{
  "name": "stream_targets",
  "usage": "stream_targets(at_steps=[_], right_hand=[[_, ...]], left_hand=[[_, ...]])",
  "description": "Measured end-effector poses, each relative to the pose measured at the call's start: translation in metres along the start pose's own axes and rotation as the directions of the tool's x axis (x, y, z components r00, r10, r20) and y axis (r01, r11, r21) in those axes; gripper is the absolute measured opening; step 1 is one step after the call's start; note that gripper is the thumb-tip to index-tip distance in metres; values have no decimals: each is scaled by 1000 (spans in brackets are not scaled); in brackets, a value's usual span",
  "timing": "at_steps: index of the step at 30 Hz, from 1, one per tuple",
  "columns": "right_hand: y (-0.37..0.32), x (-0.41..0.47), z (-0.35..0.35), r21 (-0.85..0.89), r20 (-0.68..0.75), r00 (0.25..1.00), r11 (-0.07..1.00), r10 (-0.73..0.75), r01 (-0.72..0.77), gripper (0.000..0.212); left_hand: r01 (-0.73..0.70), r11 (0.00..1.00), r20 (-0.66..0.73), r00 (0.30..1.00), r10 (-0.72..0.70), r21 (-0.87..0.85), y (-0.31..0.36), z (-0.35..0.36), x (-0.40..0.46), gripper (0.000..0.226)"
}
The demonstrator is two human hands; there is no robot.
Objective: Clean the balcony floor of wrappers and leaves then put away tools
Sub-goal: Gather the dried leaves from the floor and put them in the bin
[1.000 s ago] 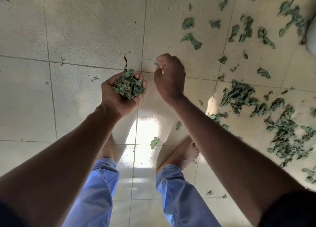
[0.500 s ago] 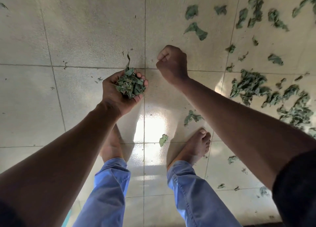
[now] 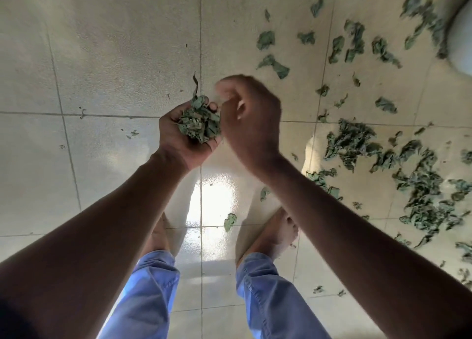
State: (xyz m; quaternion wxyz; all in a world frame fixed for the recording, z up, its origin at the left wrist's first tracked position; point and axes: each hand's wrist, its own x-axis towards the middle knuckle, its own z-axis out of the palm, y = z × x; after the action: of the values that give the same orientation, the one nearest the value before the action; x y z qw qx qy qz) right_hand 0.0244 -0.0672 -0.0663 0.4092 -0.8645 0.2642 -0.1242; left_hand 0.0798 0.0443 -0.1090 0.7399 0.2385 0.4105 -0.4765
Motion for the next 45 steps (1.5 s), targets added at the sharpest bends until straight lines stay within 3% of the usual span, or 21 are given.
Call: stream_targets(at_steps=[2,4,6,9,13,16,21,25,30,34,36,38,42,45], right_hand=[[31,28,-8,-260,29,1000,966,10,-2,49],[66,60,-14,-544,243,961,839,134,20,81],[93,91,-18,-697,407,873,709,268,108,104],[116,125,-18,-683,555,803,669,217,292,113],[129,142,-17,-612,676,719,666,162,425,114],[133,146,-18,-580,705,698,670,128,463,109],[125,129,-20,-629,600,788,689,135,361,81],[134,103,-25,-632,607,794,624,32,459,48],[155,72,-31,-572,625,778,639,-66,514,34],[170,53,-32,-525,506,862,781,-35,340,29],[170,41,-35,-455,345,936,885,71,100,25],[153,25,-45,-272,167,967,952,191,-140,20],[76,-16,-81,152,44,903,890,428,-429,13],[13,-43,-102,360,46,861,796,507,-488,14]], left_hand=[[25,998,-11,1000,-26,-65,2,1,5,30],[21,998,-34,999,-23,-52,5,1,8,30],[21,1000,-24,999,-21,-10,5,4,10,29],[23,1000,-13,1000,-23,11,4,7,10,28],[41,999,-7,999,-41,25,-2,11,10,32],[53,998,-4,999,-53,16,-7,10,9,35],[73,997,-14,997,-73,-11,-15,10,12,36],[78,997,-17,997,-79,-17,-22,12,14,35],[86,996,-20,996,-87,-23,-29,13,16,37],[93,995,-16,995,-93,-39,-37,11,15,38],[88,995,-21,996,-89,-40,-41,11,14,39],[88,995,-24,996,-89,-43,-46,12,11,39],[73,995,-33,997,-75,-61,-61,21,5,38],[64,998,-28,998,-65,-27,-78,37,-4,36]])
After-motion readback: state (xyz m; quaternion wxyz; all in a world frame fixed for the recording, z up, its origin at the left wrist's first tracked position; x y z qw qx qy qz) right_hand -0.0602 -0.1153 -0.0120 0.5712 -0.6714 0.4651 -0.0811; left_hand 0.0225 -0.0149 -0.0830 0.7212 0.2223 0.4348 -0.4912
